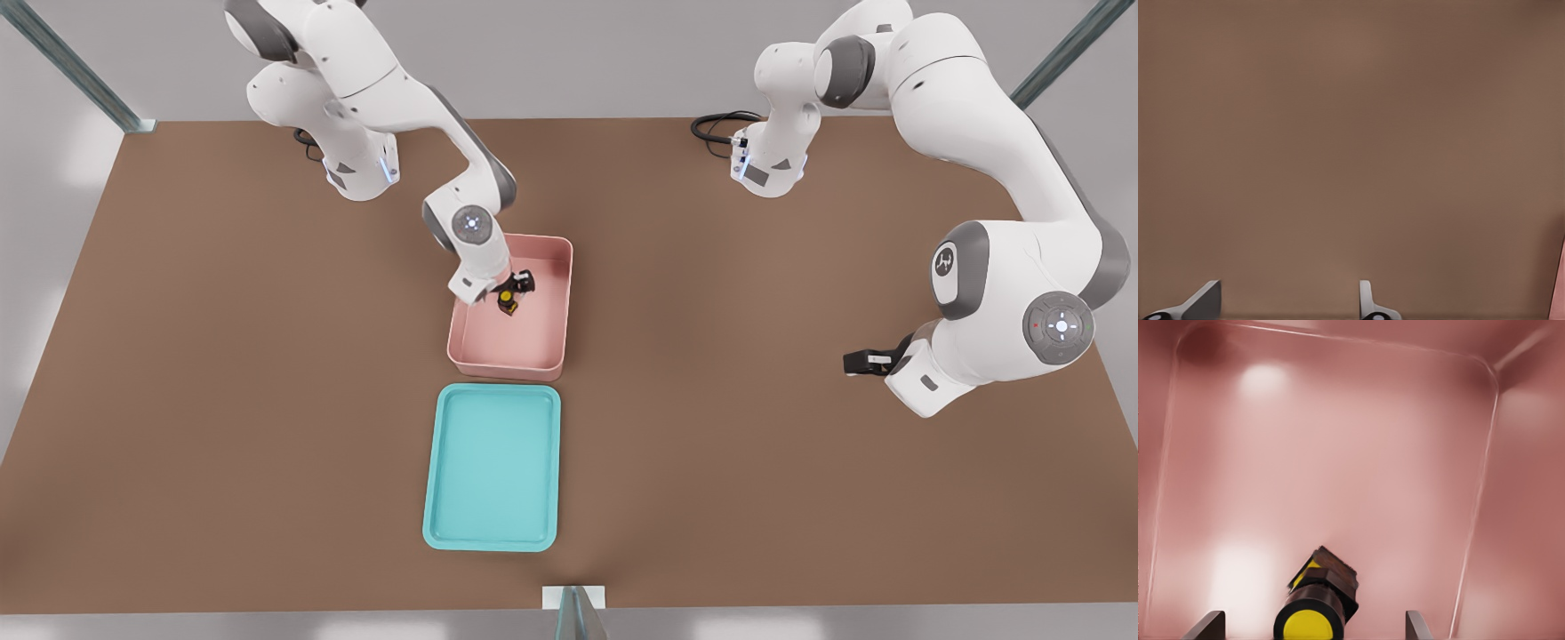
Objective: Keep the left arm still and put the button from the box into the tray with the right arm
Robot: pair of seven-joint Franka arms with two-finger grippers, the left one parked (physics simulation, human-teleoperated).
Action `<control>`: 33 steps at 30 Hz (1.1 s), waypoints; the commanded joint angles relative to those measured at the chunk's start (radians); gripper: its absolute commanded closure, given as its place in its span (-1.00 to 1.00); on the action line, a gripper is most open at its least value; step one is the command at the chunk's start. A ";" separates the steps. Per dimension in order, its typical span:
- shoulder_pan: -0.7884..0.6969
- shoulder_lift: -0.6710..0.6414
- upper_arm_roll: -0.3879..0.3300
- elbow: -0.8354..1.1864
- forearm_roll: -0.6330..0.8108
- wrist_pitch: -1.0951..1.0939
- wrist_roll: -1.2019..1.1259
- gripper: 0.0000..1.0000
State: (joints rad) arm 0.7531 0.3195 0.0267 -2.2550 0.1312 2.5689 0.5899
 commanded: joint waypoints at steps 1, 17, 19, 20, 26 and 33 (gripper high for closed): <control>0.002 0.006 0.009 -0.002 0.002 0.053 -0.004 -1.00; 0.006 0.053 0.022 -0.031 0.001 0.123 -0.008 -0.13; 0.002 0.050 0.022 -0.028 0.001 0.122 -0.004 0.15; 0.000 0.050 0.021 -0.025 0.002 0.120 -0.002 0.21; -0.018 0.021 0.015 0.106 0.010 0.053 0.010 0.26; -0.126 0.018 -0.070 0.431 0.001 -0.248 -0.266 0.26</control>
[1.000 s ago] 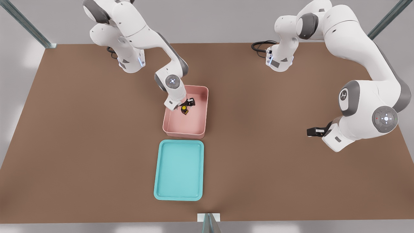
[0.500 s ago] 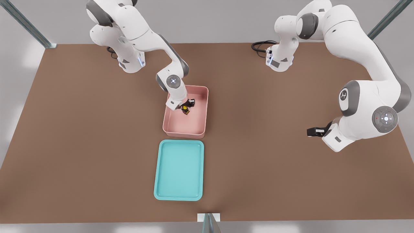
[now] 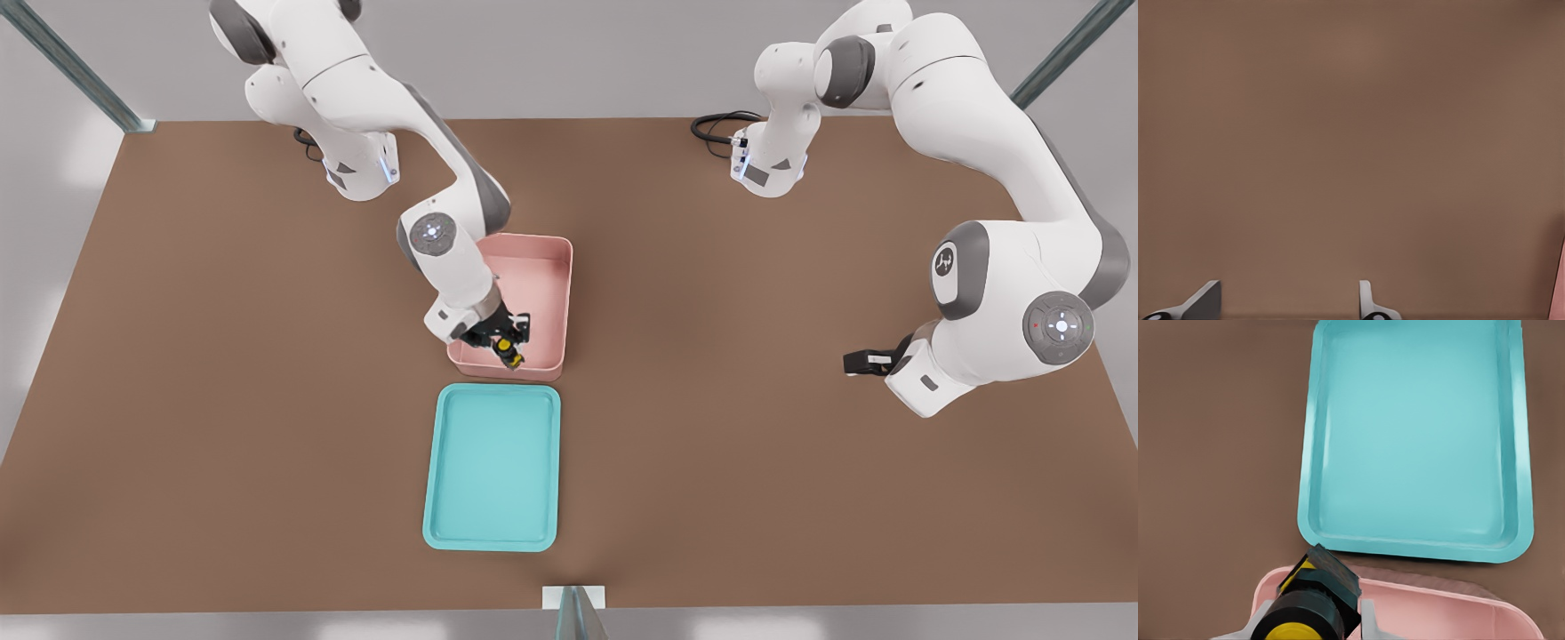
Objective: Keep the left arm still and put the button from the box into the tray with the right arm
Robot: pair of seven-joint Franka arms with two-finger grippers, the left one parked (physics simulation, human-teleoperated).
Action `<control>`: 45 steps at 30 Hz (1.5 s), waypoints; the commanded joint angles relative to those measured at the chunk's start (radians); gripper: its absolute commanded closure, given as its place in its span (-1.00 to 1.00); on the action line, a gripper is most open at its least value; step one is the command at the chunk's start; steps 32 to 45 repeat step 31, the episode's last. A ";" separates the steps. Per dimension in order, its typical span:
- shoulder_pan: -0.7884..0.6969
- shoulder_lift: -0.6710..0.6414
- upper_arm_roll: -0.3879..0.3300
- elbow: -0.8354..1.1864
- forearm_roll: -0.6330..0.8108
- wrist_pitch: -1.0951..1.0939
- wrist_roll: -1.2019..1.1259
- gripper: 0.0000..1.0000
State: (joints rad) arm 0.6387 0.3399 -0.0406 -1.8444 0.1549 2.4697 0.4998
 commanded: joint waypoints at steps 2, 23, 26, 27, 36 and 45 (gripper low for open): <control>-0.051 0.074 -0.022 0.166 -0.026 -0.192 -0.254 0.26; -0.560 -0.154 0.056 0.395 -0.108 -0.942 -0.583 -1.00; -0.586 -0.150 0.041 0.418 -0.101 -0.948 -0.589 -1.00; -0.585 -0.142 0.058 0.415 -0.141 -0.943 -0.587 -1.00; -0.588 -0.131 0.058 0.421 -0.166 -0.902 -0.589 -1.00; -0.588 -0.131 0.058 0.421 -0.166 -0.902 -0.589 -1.00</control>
